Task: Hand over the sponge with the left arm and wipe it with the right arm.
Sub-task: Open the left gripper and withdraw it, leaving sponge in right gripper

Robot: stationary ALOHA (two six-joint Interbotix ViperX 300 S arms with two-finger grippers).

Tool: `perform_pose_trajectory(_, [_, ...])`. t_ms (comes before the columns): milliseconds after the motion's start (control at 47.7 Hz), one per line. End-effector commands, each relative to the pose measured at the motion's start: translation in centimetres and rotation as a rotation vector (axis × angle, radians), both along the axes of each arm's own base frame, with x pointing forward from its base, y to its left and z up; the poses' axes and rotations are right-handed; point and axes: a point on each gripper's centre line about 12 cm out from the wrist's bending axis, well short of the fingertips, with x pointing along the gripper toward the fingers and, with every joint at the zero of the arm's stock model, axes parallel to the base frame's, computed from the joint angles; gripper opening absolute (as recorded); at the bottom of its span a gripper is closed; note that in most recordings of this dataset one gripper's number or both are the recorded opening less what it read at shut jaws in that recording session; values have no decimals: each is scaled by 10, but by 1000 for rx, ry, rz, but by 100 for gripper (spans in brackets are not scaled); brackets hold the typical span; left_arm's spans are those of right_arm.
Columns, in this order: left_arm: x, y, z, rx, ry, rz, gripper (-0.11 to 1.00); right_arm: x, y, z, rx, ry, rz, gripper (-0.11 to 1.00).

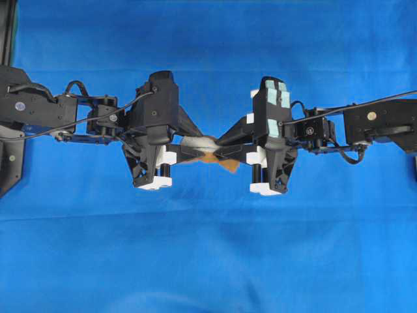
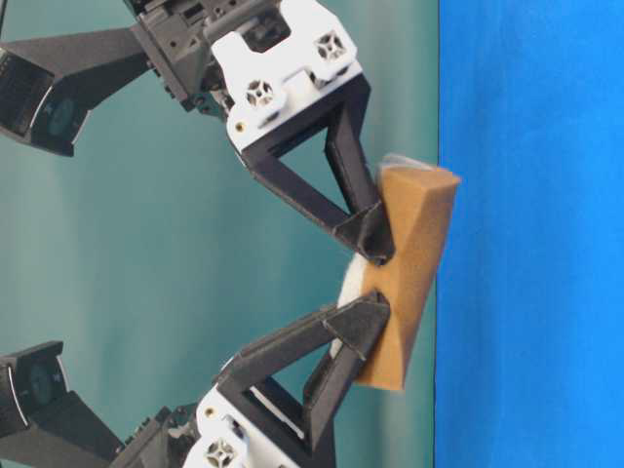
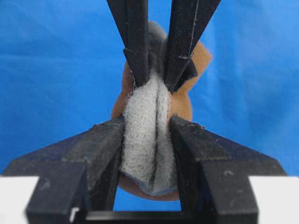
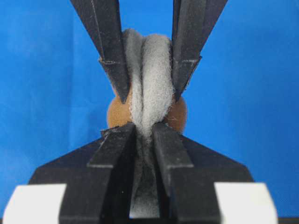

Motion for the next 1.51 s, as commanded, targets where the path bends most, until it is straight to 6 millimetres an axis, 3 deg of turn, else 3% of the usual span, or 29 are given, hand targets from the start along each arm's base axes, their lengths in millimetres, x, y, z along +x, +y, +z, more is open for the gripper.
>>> perform_pose_trajectory(0, [3,2,13,0,-49,5,27,3,1,12,-3,-31,5,16])
perform_pose_trajectory(147, [0,1,15,-13,-55,11,30,2,2,14,-3,-35,7,16])
perform_pose_trajectory(293, [-9,0,21,-15,-70,7,74,-1,1,18,-4,-40,6,16])
perform_pose_trajectory(377, [-18,-2,28,-13,-89,1,89,-4,1,20,-6,-35,7,16])
perform_pose_trajectory(1005, [-120,-17,66,-20,-309,-65,88,-23,1,30,-6,-34,7,16])
perform_pose_trajectory(1257, [-121,-17,62,-14,-302,-66,88,-22,1,27,-8,-29,7,16])
perform_pose_trajectory(1487, [-121,-17,60,-13,-296,-68,88,-12,-3,-9,-9,47,-1,16])
